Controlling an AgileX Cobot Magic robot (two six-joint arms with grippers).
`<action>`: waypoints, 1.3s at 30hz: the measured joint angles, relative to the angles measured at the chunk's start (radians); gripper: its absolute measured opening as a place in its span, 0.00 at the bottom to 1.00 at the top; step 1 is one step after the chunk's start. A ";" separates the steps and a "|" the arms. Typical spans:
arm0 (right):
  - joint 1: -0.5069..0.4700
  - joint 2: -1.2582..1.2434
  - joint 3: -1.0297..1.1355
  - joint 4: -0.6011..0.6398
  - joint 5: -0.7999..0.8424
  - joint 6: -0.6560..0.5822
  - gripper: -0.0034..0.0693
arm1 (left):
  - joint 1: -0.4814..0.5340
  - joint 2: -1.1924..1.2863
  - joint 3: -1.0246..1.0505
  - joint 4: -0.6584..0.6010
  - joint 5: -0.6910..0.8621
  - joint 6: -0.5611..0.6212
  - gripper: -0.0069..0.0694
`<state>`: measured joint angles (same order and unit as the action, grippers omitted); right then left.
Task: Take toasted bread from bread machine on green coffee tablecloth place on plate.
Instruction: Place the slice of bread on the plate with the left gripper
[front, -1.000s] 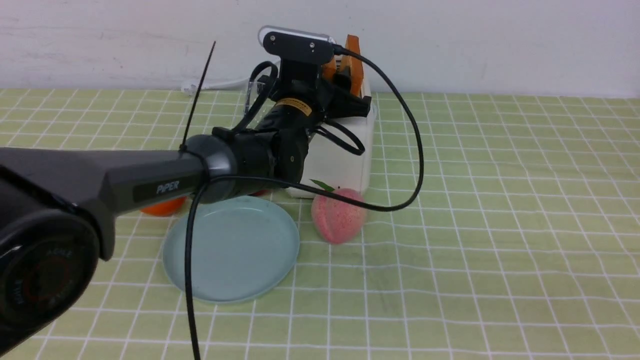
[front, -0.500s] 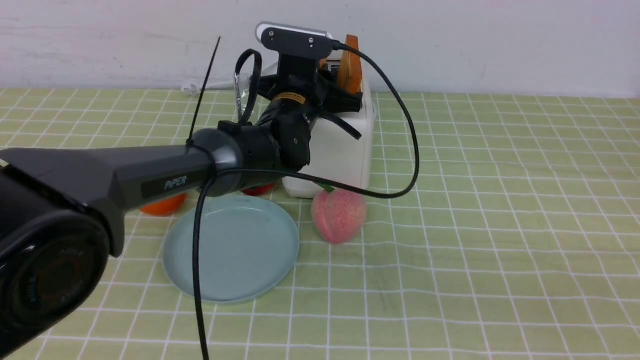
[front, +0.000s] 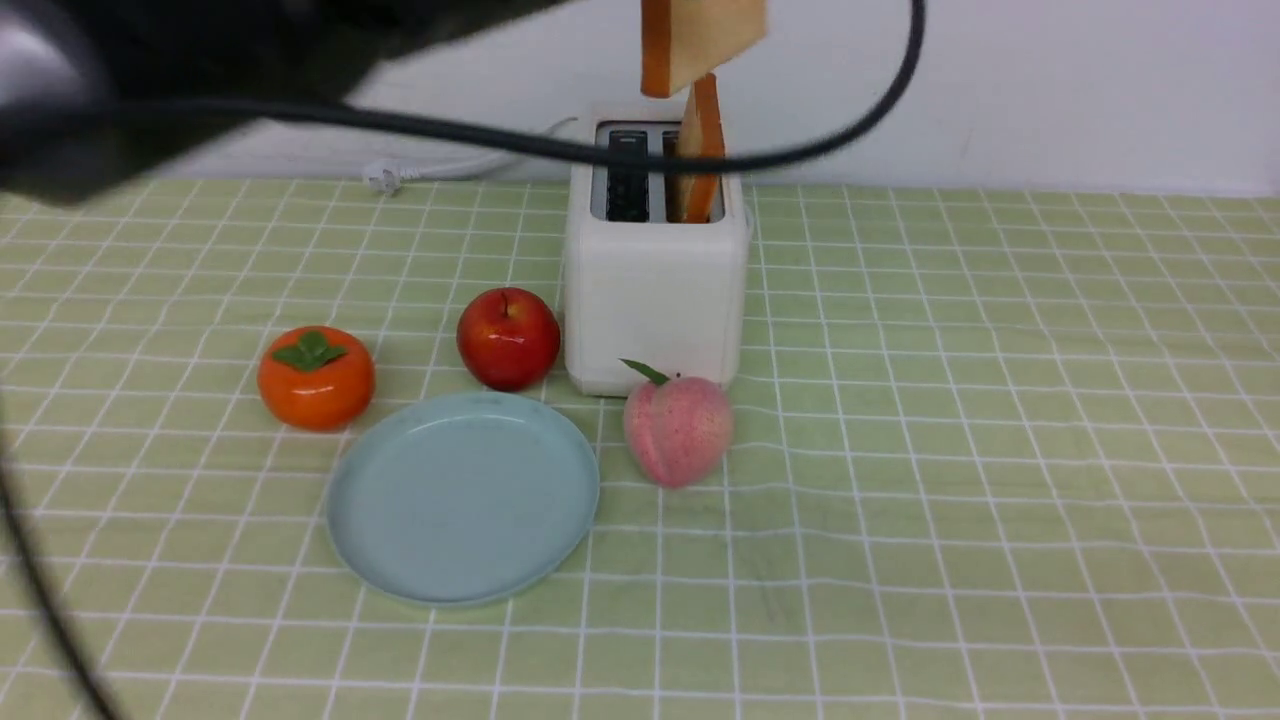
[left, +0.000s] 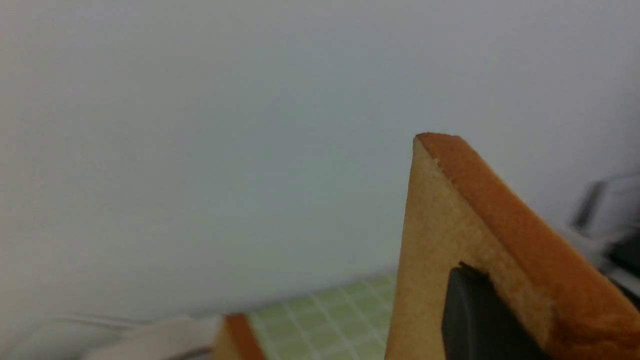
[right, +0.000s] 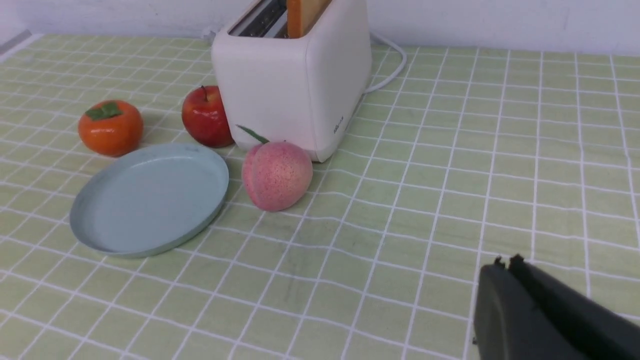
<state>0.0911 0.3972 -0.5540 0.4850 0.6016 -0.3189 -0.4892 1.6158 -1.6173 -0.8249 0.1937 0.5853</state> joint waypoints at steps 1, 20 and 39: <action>0.000 0.000 0.000 0.002 0.001 -0.005 0.03 | 0.004 -0.014 0.000 -0.002 0.038 -0.006 0.22; 0.000 0.000 0.000 0.116 0.044 -0.114 0.03 | 0.325 -0.092 0.527 -0.079 0.415 -0.117 0.22; 0.000 0.012 0.000 0.245 0.119 -0.171 0.05 | 0.326 0.138 0.528 -0.191 0.221 -0.050 0.22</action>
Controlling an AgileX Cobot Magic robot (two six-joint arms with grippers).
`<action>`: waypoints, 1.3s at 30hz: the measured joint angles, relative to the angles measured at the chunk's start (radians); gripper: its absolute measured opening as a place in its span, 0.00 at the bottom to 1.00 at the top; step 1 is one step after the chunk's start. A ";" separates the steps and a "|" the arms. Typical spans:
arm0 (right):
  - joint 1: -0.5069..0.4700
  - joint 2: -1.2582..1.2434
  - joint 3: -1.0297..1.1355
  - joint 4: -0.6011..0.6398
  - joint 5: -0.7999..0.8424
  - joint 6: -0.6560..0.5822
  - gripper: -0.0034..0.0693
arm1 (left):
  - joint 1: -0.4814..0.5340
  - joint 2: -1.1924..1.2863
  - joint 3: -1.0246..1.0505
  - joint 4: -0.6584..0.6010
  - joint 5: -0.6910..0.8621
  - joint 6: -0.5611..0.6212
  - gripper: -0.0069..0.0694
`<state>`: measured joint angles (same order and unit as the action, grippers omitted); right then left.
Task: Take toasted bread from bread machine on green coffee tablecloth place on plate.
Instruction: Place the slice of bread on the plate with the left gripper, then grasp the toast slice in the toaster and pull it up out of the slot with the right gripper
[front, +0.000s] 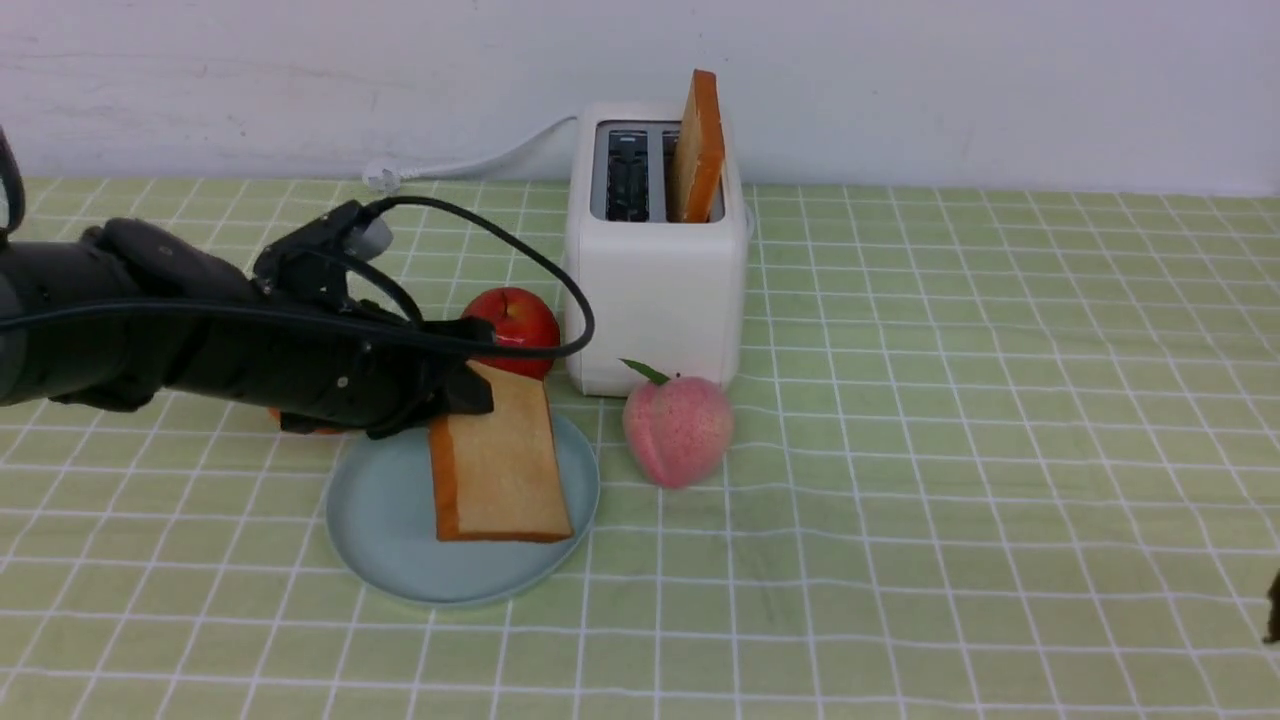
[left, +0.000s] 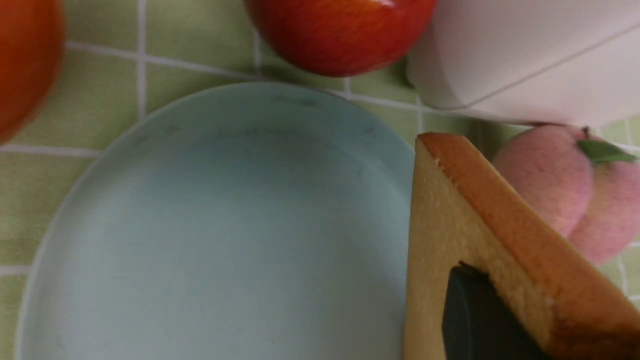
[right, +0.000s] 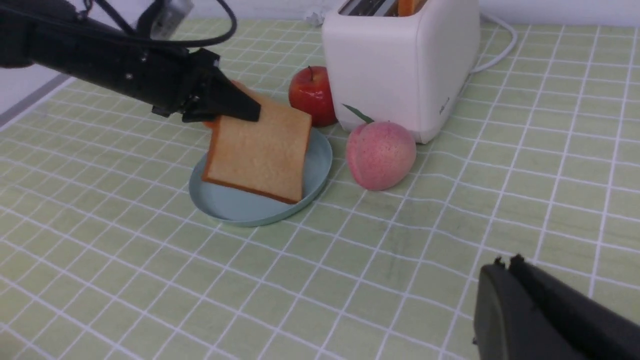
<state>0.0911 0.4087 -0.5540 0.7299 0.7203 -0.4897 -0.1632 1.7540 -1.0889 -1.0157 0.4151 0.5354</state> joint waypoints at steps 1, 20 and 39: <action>0.000 0.018 0.000 0.000 0.031 -0.007 0.05 | 0.001 0.007 -0.001 -0.001 -0.011 0.005 0.22; 0.000 0.101 0.000 0.091 0.144 -0.096 0.05 | 0.001 -0.032 -0.001 0.179 -0.017 -0.093 0.77; 0.000 0.341 -0.150 0.153 0.194 -0.127 0.05 | -0.049 -0.604 0.045 0.760 0.244 -0.552 0.07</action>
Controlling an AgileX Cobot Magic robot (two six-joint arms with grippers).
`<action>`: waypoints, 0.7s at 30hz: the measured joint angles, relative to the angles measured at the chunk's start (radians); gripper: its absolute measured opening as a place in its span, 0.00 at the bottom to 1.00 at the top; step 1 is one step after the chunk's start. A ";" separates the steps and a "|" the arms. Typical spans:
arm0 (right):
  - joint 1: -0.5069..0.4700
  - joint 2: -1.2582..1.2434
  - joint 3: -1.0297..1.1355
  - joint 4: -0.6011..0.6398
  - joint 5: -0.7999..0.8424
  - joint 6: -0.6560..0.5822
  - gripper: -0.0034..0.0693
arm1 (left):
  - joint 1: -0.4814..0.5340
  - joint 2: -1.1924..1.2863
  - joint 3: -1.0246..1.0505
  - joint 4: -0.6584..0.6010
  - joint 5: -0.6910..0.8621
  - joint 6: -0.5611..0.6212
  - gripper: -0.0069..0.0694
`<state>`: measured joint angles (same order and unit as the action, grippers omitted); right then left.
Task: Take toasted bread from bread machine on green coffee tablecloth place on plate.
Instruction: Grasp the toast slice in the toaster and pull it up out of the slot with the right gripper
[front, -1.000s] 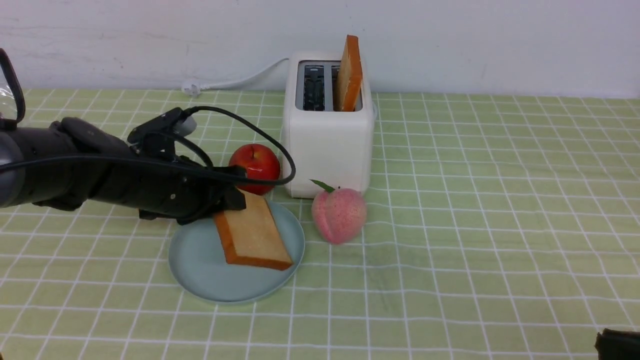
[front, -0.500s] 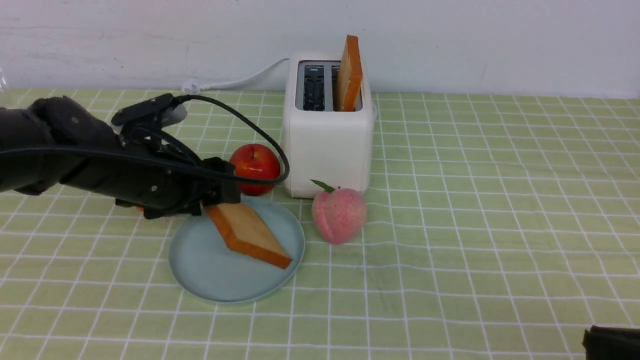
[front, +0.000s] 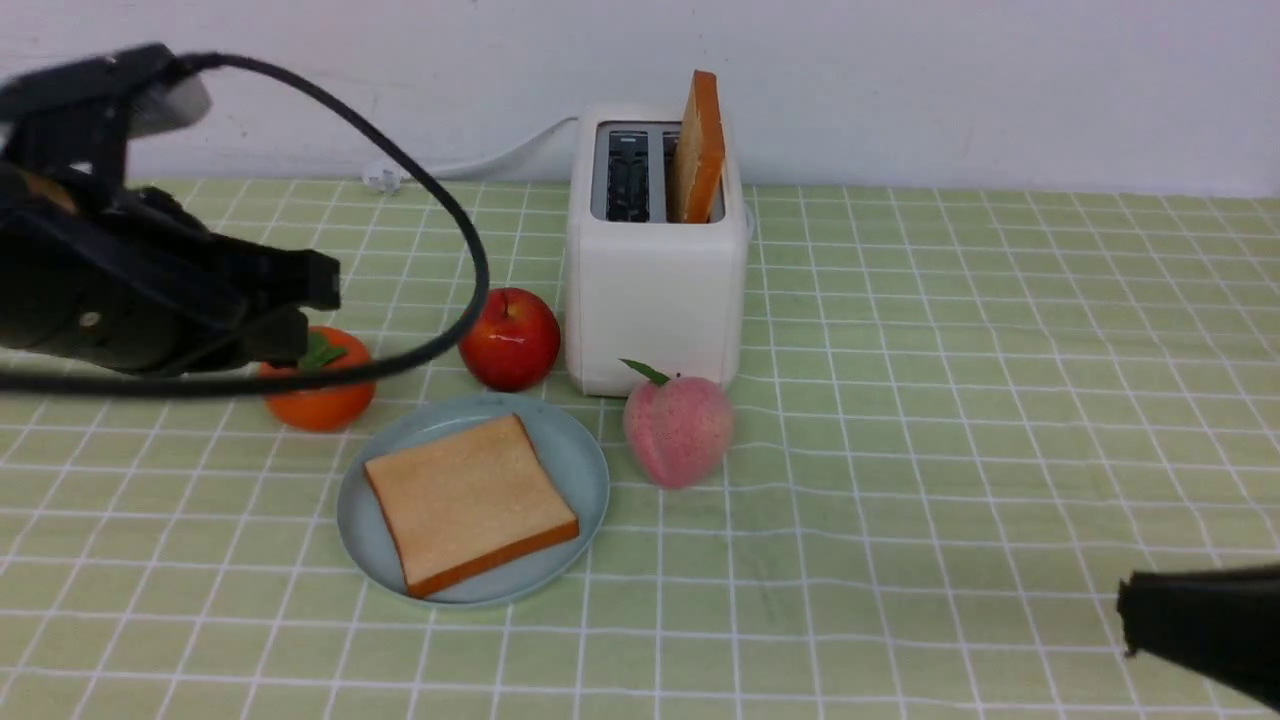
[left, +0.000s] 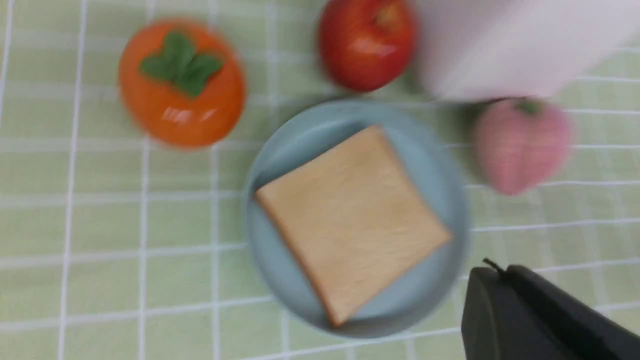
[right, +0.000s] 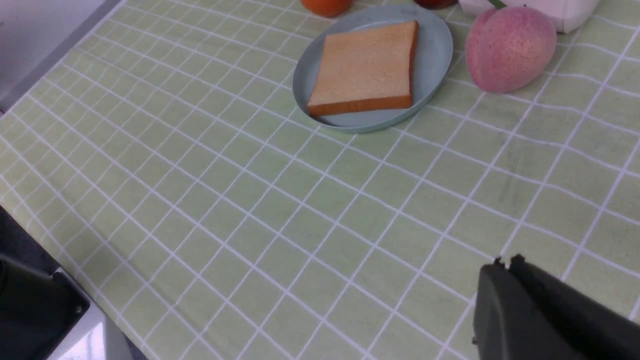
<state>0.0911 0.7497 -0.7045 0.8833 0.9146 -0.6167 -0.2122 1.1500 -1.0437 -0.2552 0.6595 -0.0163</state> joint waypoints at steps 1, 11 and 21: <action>0.000 0.054 -0.028 0.005 -0.001 0.000 0.05 | -0.019 -0.060 0.022 -0.010 -0.013 0.024 0.07; 0.132 0.530 -0.377 -0.029 -0.096 0.053 0.05 | -0.120 -0.694 0.473 -0.087 -0.236 0.074 0.07; 0.332 0.912 -0.888 -0.401 -0.286 0.400 0.23 | -0.120 -1.038 0.804 -0.087 -0.375 0.099 0.07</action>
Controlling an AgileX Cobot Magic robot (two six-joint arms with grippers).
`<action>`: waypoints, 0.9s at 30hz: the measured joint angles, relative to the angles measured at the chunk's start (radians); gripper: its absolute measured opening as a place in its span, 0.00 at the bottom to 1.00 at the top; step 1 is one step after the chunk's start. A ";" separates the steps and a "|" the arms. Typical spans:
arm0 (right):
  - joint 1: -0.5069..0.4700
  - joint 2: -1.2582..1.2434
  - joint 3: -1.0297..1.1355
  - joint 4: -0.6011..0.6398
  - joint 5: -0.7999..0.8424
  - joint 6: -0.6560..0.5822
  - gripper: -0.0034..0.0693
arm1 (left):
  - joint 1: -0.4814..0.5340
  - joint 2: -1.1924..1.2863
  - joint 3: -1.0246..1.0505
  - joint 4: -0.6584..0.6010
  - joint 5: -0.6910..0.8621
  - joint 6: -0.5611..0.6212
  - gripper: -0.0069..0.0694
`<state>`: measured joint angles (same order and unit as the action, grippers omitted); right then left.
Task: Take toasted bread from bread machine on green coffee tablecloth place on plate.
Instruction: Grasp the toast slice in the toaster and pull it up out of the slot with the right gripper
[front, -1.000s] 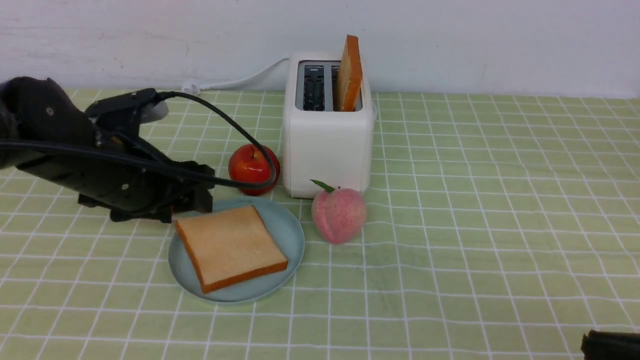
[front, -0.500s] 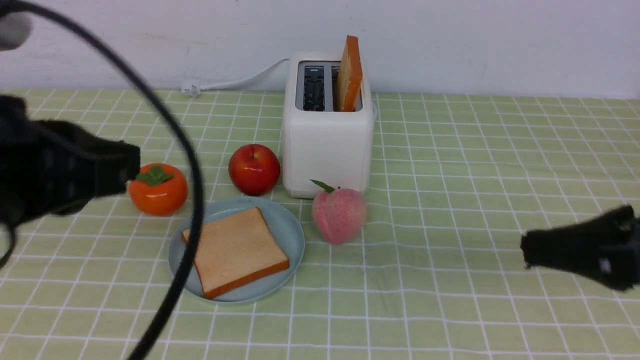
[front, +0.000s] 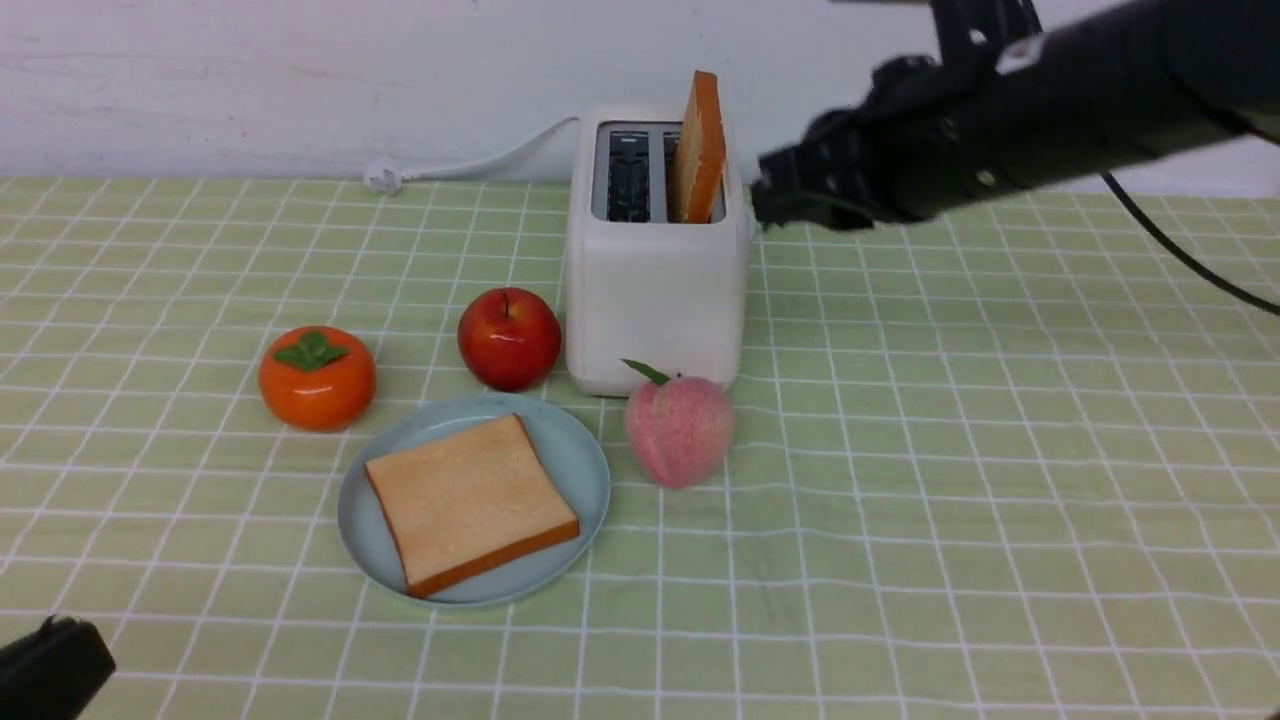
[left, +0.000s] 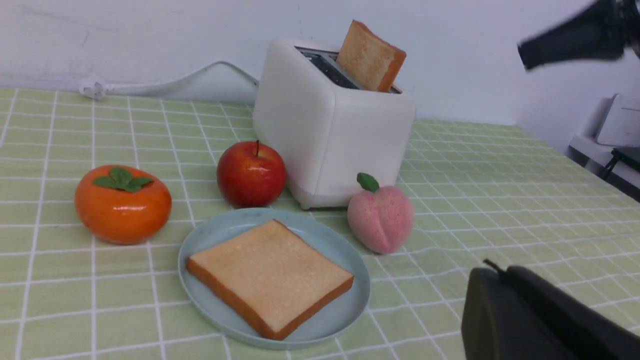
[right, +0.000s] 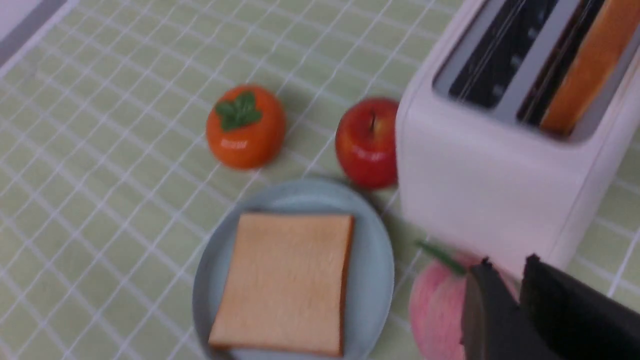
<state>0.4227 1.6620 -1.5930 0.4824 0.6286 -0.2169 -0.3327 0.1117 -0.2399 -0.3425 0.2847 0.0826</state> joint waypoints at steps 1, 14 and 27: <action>0.008 0.055 -0.063 -0.044 -0.007 0.046 0.32 | 0.000 0.000 0.008 0.000 -0.017 0.005 0.07; 0.007 0.474 -0.468 -0.453 -0.093 0.350 0.76 | 0.000 0.000 0.010 0.000 -0.077 0.013 0.07; -0.001 0.543 -0.476 -0.466 -0.229 0.407 0.30 | 0.000 0.000 0.010 -0.011 -0.077 0.016 0.07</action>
<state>0.4213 2.2052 -2.0687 0.0165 0.3999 0.1903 -0.3327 0.1117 -0.2296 -0.3532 0.2074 0.0983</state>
